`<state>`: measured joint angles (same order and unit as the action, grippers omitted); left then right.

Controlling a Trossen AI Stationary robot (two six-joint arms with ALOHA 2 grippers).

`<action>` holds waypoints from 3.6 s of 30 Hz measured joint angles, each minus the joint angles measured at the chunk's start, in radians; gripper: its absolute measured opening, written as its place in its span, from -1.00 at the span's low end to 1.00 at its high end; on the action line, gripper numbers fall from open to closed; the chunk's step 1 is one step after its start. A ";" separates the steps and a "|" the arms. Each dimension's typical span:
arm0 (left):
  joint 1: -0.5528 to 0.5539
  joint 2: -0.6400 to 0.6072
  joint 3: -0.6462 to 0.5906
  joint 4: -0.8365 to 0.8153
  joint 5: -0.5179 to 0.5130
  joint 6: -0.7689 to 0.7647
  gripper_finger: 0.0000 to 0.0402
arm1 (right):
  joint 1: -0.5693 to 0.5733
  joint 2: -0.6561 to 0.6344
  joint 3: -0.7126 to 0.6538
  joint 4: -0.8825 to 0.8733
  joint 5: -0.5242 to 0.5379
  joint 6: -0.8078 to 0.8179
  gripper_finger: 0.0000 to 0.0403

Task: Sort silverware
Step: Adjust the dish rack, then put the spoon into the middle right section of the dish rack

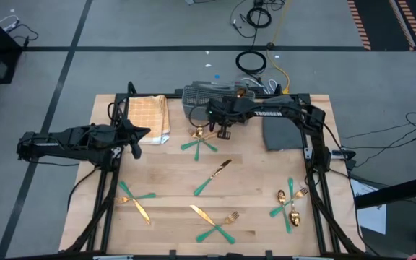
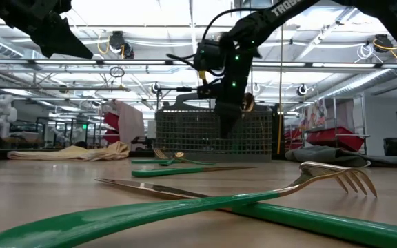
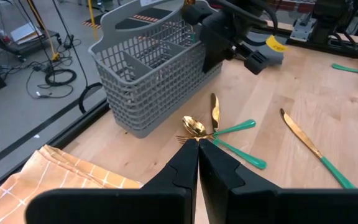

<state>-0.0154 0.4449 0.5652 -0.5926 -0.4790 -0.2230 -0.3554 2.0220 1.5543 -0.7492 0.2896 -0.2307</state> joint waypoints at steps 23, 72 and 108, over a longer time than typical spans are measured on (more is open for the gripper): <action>0.000 0.000 0.000 0.000 -0.001 -0.006 -0.90 | -0.036 0.000 0.000 0.108 -0.005 -0.044 -1.00; 0.000 0.000 0.000 0.000 -0.002 -0.006 -0.90 | 0.145 0.000 0.107 -0.035 -0.039 -0.075 -0.90; 0.000 0.000 0.000 -0.001 -0.002 0.001 -0.90 | 0.163 0.167 0.138 0.111 -0.269 0.366 -0.09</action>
<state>-0.0154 0.4450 0.5652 -0.5932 -0.4808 -0.2222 -0.1922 2.1886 1.6924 -0.6387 0.0205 0.1349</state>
